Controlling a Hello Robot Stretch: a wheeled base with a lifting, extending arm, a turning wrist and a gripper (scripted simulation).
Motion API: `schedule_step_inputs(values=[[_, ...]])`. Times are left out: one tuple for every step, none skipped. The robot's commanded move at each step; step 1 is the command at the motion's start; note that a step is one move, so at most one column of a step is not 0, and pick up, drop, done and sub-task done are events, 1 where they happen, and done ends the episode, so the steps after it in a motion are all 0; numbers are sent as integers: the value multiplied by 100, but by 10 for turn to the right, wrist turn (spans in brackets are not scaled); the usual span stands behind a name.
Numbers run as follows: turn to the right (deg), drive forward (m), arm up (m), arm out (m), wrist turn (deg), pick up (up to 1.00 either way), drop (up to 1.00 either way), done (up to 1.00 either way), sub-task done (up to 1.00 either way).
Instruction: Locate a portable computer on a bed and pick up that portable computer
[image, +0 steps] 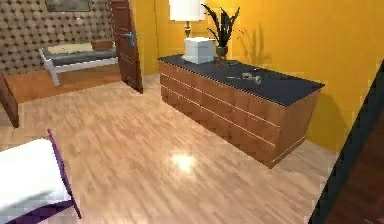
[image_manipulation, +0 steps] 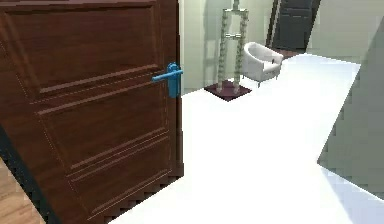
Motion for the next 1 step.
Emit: schedule_step_inputs(values=[[0,85,0,0,0,0,0,0,0]])
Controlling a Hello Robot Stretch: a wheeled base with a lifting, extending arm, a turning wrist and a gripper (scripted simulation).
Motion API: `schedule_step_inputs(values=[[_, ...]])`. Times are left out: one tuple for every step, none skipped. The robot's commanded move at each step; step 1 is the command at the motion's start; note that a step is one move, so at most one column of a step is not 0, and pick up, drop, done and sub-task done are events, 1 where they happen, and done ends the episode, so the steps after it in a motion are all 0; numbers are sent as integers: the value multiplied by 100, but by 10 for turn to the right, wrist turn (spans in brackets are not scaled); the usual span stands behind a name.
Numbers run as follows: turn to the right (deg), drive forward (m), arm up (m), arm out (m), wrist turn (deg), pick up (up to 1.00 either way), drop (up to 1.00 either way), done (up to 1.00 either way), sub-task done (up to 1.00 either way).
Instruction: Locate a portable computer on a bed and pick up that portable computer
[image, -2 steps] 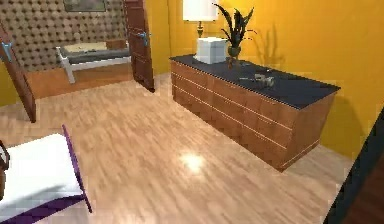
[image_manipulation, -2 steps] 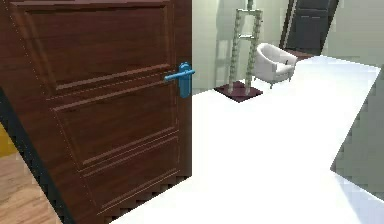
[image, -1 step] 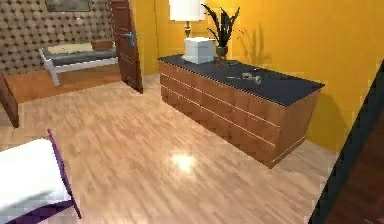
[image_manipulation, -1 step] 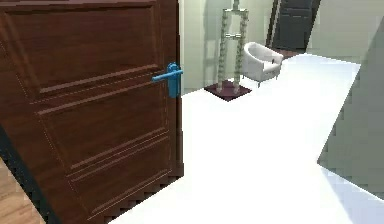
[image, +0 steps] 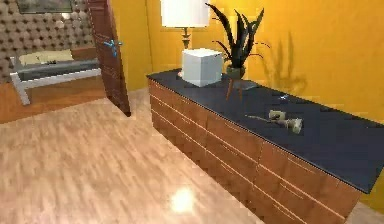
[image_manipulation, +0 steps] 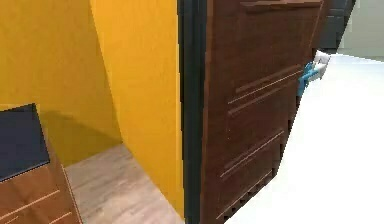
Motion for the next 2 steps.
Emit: schedule_step_inputs(values=[[-450,0,0,0,0,0,0,0,0],[-450,0,0,0,0,0,0,0,0]])
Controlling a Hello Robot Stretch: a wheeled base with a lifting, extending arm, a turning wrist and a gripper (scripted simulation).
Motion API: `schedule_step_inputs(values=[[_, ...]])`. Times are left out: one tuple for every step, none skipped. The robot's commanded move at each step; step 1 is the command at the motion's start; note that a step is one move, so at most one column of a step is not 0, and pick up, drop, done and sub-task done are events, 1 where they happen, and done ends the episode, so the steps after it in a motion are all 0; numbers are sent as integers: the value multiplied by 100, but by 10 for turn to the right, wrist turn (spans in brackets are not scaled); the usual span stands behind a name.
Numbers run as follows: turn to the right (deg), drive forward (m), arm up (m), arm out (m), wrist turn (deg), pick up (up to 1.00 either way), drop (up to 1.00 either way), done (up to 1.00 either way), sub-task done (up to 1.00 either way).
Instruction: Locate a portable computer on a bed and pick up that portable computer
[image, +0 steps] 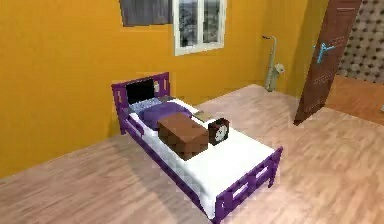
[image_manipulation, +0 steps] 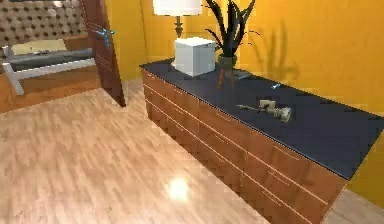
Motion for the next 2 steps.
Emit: schedule_step_inputs(values=[[-450,0,0,0,0,0,0,0,0],[0,100,0,0,0,0,0,0,0]])
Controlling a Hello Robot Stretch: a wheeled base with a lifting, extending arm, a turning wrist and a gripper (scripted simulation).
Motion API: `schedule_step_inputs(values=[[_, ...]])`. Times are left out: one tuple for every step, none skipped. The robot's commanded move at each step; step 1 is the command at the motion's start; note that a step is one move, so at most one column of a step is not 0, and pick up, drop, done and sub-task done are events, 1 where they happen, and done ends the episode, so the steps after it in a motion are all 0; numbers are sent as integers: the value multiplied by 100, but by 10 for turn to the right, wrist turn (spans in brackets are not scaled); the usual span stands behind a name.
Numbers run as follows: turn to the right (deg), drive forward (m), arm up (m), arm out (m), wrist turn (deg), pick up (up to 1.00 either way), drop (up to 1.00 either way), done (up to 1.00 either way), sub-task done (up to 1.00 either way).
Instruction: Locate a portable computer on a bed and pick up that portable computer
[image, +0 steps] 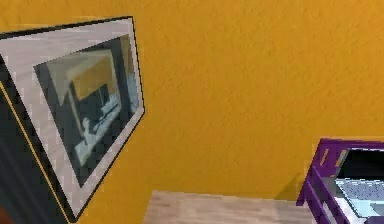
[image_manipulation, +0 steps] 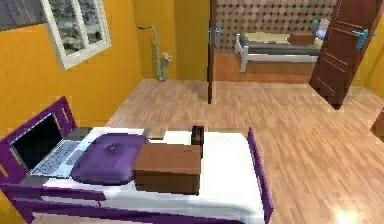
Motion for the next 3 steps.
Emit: schedule_step_inputs(values=[[-150,0,0,0,0,0,0,0,0],[0,5,0,0,0,0,0,0,0],[-180,0,0,0,0,0,0,0,0]])
